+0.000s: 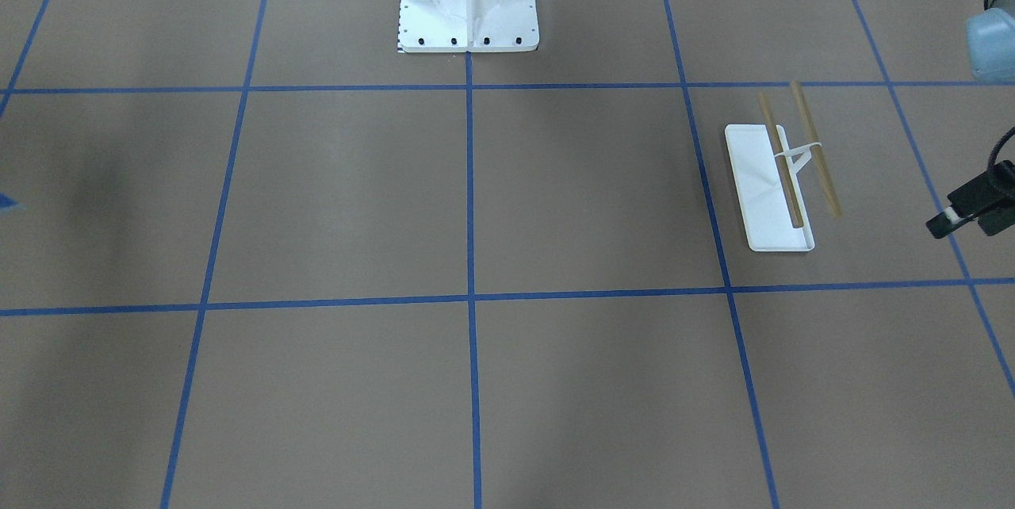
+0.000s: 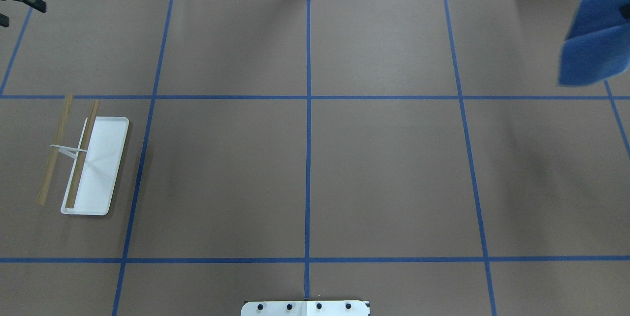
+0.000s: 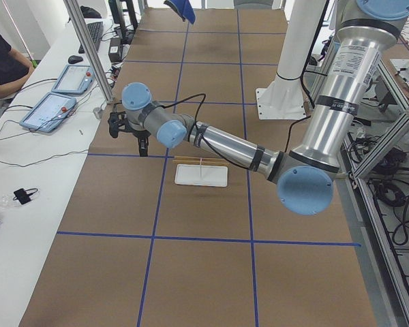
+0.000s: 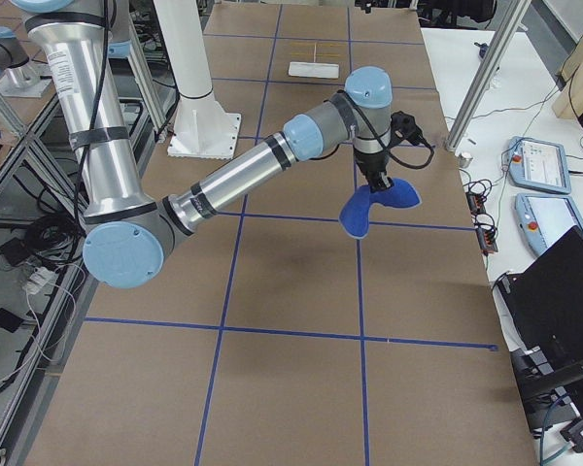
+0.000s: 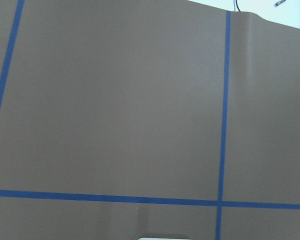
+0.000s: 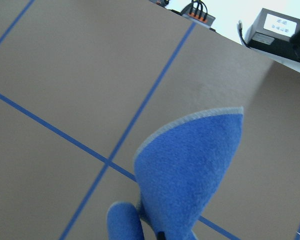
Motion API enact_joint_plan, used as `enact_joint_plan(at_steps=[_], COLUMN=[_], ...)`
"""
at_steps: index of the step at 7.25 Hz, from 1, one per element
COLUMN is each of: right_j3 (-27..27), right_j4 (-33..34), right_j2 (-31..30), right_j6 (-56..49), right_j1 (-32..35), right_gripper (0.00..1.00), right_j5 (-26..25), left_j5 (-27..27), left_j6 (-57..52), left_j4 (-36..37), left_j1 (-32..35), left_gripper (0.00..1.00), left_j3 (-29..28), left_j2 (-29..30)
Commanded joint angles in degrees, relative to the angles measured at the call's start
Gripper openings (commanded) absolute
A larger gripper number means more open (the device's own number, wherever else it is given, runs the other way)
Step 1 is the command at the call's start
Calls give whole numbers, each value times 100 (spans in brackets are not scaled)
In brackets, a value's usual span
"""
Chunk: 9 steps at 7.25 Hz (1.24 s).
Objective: Hang towel on rack
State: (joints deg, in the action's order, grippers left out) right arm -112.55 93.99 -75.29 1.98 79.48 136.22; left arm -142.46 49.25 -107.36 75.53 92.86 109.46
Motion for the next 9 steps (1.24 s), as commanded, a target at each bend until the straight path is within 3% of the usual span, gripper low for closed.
enact_joint_plan(at_steps=[1,3,6,9], right_j3=[-345,-529,-987,-1032], right_j4=[-91,-134,-337,-337], right_j2=[679,1243,1280,1429], right_j6=[1440,2294,2701,3097], right_j1=[-1000,-1836,-3285,-4166], right_gripper=[0,0,0,0], right_j5=[-557,-1453,-3254,-4056], left_j5=[191,420,746,1464], left_j6=[1273,2819,4930,6022], left_j4=[13,-4,-423,-821], left_j1=[-712,-1355,-1971,-2603], left_gripper=[98,98,98,98], left_j3=[-48,-40,-4,-31], left_j2=[783,1488,2069,2491])
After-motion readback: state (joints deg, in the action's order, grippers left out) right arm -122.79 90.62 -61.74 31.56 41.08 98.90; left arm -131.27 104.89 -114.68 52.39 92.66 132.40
